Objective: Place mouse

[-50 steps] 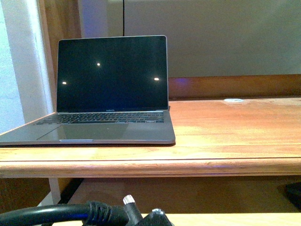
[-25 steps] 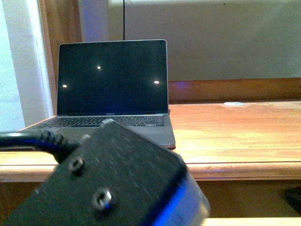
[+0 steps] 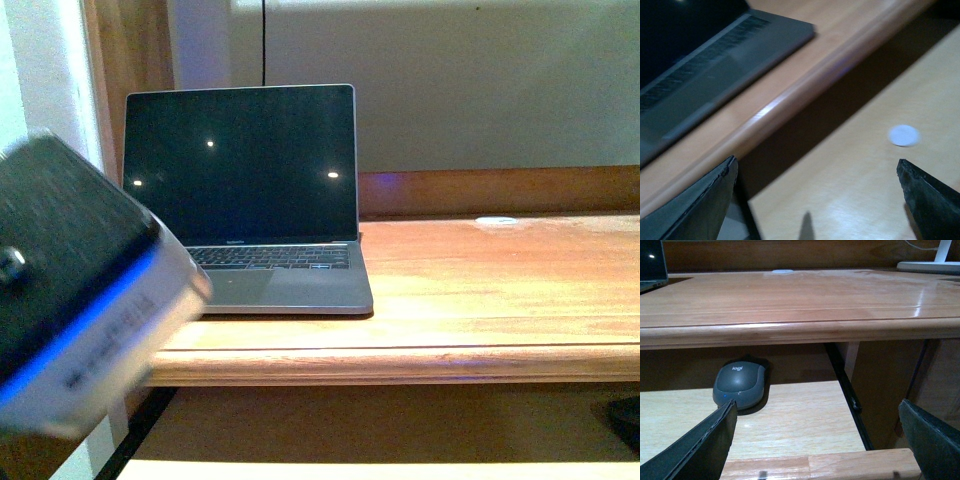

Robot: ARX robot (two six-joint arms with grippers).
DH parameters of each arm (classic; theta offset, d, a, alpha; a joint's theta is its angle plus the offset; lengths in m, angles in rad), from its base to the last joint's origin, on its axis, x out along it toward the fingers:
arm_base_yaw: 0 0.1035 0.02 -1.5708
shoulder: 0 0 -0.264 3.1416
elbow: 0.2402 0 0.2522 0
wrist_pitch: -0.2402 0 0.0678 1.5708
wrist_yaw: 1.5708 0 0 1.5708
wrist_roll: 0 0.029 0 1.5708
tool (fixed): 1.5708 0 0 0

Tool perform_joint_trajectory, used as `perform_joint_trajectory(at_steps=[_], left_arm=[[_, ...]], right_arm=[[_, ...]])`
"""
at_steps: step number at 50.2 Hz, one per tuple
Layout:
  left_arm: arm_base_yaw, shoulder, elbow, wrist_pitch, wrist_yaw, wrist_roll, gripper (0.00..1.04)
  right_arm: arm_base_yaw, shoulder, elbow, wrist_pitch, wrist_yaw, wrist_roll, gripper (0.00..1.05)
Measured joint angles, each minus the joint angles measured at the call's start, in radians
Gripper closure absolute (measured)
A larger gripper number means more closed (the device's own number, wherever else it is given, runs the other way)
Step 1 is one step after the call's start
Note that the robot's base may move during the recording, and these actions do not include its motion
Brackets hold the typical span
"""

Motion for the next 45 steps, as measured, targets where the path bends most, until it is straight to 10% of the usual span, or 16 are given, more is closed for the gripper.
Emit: perform_joint_trajectory(at_steps=[19, 45], left_arm=[[0.247, -0.211, 0.007, -0.033, -0.242, -0.241, 0.08], [0.106, -0.692, -0.009, -0.395, -0.561, -0.479, 0.09]], right_arm=[[0.000, 0.000, 0.000, 0.000, 0.000, 0.000, 0.07], [0.000, 0.000, 0.000, 0.000, 0.000, 0.000, 0.07]])
